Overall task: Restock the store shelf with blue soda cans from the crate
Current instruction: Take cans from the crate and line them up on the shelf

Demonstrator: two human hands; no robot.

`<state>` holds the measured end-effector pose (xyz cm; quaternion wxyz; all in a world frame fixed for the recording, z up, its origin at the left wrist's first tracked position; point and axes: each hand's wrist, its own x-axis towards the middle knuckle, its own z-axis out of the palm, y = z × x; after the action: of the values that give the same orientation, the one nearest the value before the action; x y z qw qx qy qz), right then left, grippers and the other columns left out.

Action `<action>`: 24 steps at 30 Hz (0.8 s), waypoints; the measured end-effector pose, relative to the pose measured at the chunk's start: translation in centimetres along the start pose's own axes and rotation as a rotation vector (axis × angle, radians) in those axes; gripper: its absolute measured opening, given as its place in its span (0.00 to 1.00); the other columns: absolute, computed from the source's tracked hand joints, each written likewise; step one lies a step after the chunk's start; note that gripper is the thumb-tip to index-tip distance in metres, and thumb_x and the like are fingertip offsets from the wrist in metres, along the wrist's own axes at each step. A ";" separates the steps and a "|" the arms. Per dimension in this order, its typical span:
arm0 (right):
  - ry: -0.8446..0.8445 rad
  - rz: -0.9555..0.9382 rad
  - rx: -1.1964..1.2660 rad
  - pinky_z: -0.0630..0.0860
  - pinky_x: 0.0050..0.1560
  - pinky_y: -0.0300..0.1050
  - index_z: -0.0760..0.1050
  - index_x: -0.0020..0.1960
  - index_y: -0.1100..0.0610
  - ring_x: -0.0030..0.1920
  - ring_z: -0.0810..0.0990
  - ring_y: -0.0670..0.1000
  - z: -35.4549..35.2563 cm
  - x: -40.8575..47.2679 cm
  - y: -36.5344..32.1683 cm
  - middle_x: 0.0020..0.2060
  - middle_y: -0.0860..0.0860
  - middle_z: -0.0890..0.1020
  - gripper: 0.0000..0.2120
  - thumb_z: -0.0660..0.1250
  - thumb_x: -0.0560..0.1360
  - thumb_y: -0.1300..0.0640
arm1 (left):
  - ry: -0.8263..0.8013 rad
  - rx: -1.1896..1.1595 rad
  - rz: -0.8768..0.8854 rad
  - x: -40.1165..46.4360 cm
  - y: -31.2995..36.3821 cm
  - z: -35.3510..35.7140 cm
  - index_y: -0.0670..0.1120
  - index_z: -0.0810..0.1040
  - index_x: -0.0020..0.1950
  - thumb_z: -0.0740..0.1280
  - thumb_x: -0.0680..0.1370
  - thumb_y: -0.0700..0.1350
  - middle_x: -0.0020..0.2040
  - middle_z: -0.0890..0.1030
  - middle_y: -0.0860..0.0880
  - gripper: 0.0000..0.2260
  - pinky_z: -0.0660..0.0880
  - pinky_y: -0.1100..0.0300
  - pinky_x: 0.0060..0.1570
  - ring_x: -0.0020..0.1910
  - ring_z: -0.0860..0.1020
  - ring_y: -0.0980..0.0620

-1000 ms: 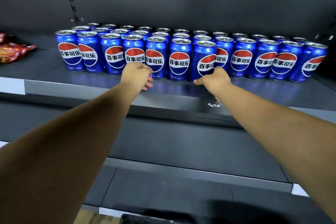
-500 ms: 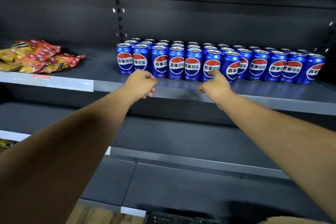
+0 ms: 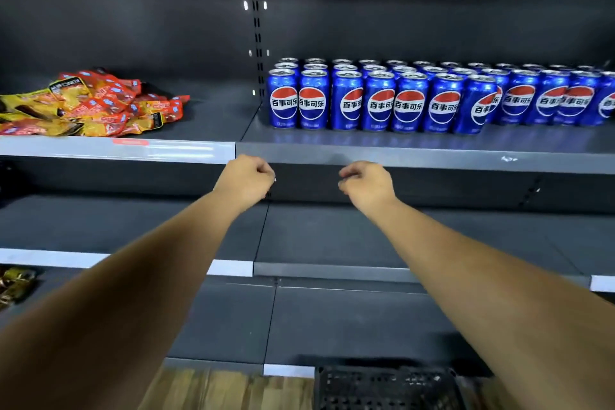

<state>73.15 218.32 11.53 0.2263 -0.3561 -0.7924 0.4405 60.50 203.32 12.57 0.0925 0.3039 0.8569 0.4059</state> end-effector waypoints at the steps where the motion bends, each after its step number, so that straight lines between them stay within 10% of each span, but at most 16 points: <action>1: 0.005 -0.001 -0.014 0.73 0.35 0.38 0.78 0.53 0.60 0.41 0.78 0.52 0.5 0.2 0.0 0.42 0.54 0.79 0.11 0.64 0.73 0.67 | -0.031 0.038 0.006 0.4 -0.4 0.0 0.40 0.79 0.42 0.58 0.75 0.37 0.39 0.81 0.42 0.10 0.75 0.58 0.38 0.34 0.76 0.47; 9: 0.086 -0.122 -0.021 0.72 0.38 0.38 0.77 0.47 0.56 0.44 0.80 0.53 2.0 4.8 -1.8 0.39 0.52 0.78 0.08 0.63 0.74 0.66 | -0.009 0.096 0.105 4.0 -0.7 0.2 0.38 0.79 0.45 0.60 0.76 0.38 0.42 0.80 0.44 0.09 0.77 0.52 0.51 0.44 0.80 0.43; 20: 0.148 -0.345 -0.127 0.71 0.46 0.37 0.76 0.56 0.62 0.43 0.73 0.48 3.4 11.0 -7.2 0.40 0.48 0.75 0.10 0.65 0.75 0.64 | 0.123 0.200 0.275 12.9 1.7 -3.4 0.41 0.79 0.49 0.61 0.77 0.41 0.45 0.78 0.48 0.07 0.68 0.62 0.37 0.43 0.74 0.50; 24: 0.314 -0.366 -0.152 0.70 0.57 0.41 0.73 0.61 0.60 0.54 0.74 0.51 3.8 14.0 -9.1 0.54 0.53 0.76 0.17 0.69 0.75 0.56 | 0.252 0.186 0.449 17.5 1.7 -4.0 0.42 0.75 0.62 0.65 0.78 0.46 0.56 0.77 0.43 0.14 0.70 0.55 0.57 0.56 0.74 0.45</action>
<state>58.27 223.76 18.07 0.3952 -0.2867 -0.8297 0.2706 45.66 212.01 17.96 -0.1353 0.4405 0.8065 0.3704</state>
